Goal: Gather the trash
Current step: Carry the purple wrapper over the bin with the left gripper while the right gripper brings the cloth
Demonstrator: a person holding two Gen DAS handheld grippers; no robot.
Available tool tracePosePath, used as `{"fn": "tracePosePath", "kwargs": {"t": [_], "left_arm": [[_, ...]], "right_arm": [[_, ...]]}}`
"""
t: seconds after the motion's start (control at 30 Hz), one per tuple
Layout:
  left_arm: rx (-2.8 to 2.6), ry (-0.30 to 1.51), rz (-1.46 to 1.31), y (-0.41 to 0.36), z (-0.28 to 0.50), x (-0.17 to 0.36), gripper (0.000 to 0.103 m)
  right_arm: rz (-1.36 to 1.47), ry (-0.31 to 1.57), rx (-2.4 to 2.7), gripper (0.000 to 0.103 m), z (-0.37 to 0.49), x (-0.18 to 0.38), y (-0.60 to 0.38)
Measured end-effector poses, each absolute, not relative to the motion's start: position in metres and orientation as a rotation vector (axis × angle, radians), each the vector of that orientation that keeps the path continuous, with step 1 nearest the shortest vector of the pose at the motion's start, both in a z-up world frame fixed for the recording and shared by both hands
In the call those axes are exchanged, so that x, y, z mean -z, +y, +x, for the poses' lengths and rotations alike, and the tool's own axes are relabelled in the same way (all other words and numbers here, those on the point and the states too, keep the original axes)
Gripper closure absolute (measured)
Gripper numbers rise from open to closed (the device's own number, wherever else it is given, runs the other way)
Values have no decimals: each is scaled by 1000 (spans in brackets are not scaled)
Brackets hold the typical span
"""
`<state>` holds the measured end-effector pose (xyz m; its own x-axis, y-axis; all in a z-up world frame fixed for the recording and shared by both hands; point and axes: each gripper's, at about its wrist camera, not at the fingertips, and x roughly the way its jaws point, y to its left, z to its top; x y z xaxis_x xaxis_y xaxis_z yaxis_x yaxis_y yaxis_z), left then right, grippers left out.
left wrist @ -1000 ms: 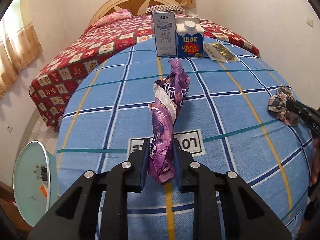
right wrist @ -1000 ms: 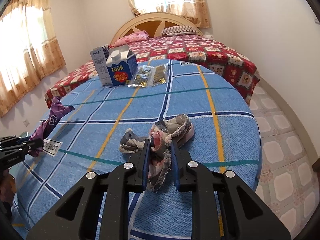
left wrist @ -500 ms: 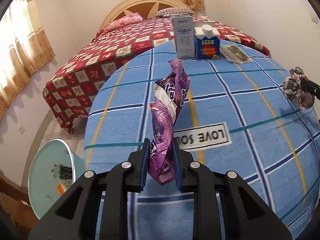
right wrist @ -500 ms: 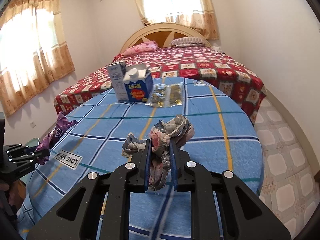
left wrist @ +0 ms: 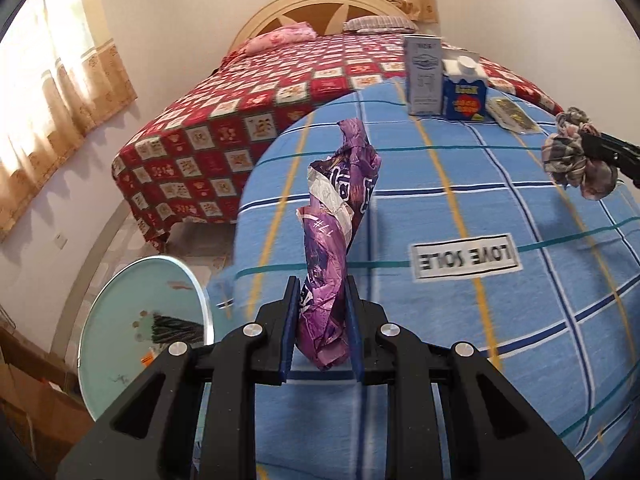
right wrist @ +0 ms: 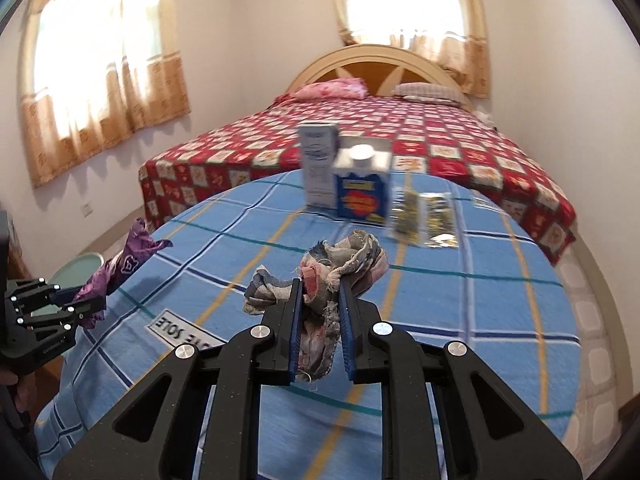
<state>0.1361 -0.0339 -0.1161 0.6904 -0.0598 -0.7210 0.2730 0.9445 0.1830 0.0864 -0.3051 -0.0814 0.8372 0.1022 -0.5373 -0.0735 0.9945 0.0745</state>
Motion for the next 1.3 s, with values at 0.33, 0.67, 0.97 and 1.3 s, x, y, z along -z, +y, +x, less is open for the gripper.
{"fn": "tracePosePath", "kwargs": {"t": [0.33,0.67,0.97,1.3], "left_arm": [[108,792,253,15,138,113,80],[11,801,220,66,137,112,80],[-49,806,213,100,132,111,80],[-96,818,206,125,125,114,80]], "right_arm": [[-22,601,-199,85,120,85,-236],[-67,607,-287,85,141,85,-182],[-94,600,-351,85,151,83,-143],[-129,594,-415,85,158,80,-105]]}}
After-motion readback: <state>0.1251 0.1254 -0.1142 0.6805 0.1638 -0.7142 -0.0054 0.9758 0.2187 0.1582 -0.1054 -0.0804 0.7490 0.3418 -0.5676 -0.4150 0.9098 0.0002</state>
